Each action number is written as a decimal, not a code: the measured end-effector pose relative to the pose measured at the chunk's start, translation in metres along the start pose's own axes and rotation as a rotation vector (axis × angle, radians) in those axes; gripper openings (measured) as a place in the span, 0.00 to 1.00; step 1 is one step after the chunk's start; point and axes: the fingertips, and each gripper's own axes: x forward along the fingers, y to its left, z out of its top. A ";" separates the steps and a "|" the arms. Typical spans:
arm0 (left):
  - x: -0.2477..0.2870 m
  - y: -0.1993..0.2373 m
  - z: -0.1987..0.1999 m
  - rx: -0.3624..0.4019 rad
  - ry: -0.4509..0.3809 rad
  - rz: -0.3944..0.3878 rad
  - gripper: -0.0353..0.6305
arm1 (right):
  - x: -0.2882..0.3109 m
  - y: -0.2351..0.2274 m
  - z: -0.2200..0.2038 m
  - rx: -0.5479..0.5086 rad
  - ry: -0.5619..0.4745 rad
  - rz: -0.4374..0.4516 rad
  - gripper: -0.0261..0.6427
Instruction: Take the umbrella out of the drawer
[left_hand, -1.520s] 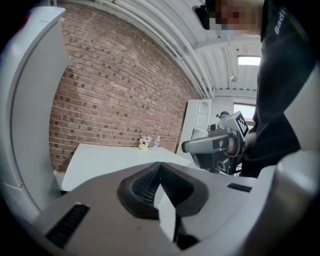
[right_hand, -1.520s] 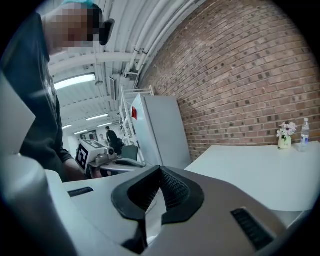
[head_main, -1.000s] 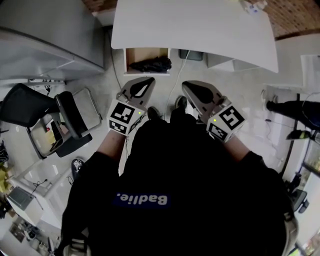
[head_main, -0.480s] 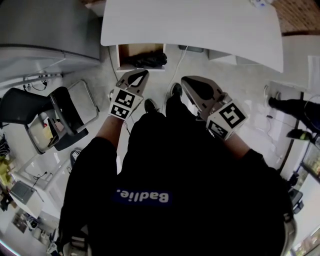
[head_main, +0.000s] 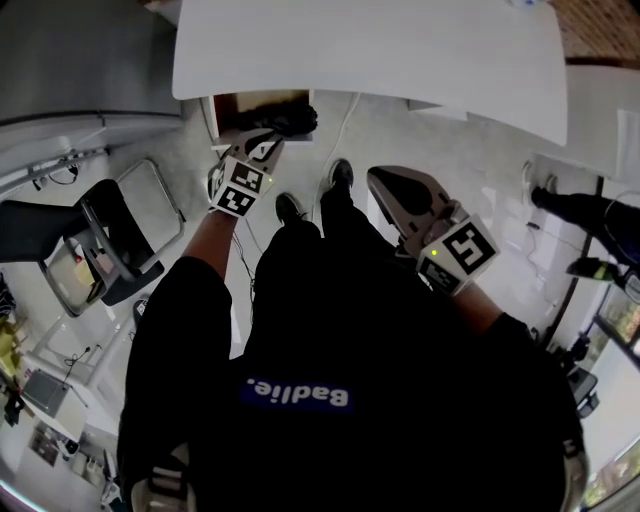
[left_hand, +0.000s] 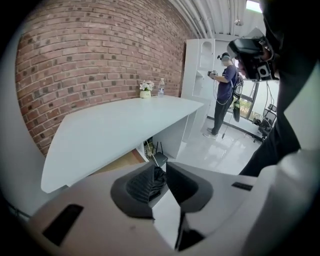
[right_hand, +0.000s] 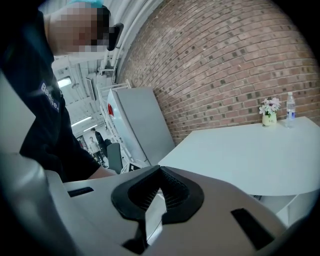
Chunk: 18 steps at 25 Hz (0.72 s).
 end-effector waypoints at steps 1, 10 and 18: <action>0.008 0.003 -0.007 0.009 0.016 -0.002 0.17 | 0.000 -0.003 -0.002 0.002 0.007 -0.004 0.08; 0.072 0.014 -0.059 0.089 0.165 -0.057 0.27 | -0.009 -0.022 -0.023 0.029 0.066 -0.043 0.08; 0.110 0.020 -0.094 0.255 0.323 -0.116 0.37 | -0.022 -0.039 -0.040 0.066 0.100 -0.084 0.08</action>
